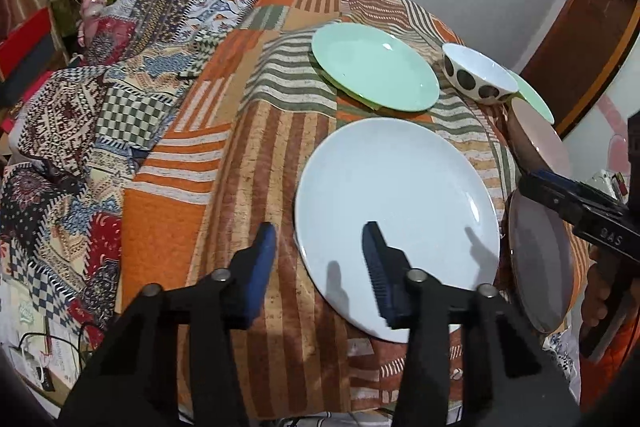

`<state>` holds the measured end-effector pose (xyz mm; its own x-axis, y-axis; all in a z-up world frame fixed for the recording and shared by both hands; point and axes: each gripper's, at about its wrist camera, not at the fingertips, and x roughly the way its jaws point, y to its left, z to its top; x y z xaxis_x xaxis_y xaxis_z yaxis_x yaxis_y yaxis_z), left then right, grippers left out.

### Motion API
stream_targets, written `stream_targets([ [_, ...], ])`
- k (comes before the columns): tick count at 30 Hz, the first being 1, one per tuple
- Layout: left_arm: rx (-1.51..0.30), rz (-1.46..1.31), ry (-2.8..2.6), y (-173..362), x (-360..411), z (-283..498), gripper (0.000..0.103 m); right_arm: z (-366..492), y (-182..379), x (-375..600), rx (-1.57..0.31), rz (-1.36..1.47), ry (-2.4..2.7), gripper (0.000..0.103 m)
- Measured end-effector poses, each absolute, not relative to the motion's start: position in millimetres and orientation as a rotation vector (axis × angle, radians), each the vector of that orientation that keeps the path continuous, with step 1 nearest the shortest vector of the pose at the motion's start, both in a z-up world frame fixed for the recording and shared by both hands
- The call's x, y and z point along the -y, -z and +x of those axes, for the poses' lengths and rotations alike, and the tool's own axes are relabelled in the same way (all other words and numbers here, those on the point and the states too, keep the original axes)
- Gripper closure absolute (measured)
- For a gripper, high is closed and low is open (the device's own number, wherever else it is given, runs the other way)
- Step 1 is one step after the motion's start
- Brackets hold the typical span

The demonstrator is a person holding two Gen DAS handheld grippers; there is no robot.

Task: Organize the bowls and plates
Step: 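Grasp the rim of the white plate with both grippers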

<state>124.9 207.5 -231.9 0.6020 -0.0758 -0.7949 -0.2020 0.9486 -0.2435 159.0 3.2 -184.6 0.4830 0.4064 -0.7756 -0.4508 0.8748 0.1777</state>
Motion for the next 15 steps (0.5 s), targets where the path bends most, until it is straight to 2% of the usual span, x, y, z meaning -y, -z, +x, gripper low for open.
stream_targets([
  [3, -0.938, -0.331, -0.048, 240, -205, 131, 0.072, 165, 193, -8, -0.964, -0.062, -0.53, 0.056],
  [6, -0.953, -0.347, -0.038, 247, -207, 136, 0.073, 170, 199, -11, -0.991, -0.066, -0.539, 0.065],
  [15, -0.983, -0.363, -0.04, 260, -212, 135, 0.073, 178, 215, -14, -1.053, -0.075, -0.547, 0.072],
])
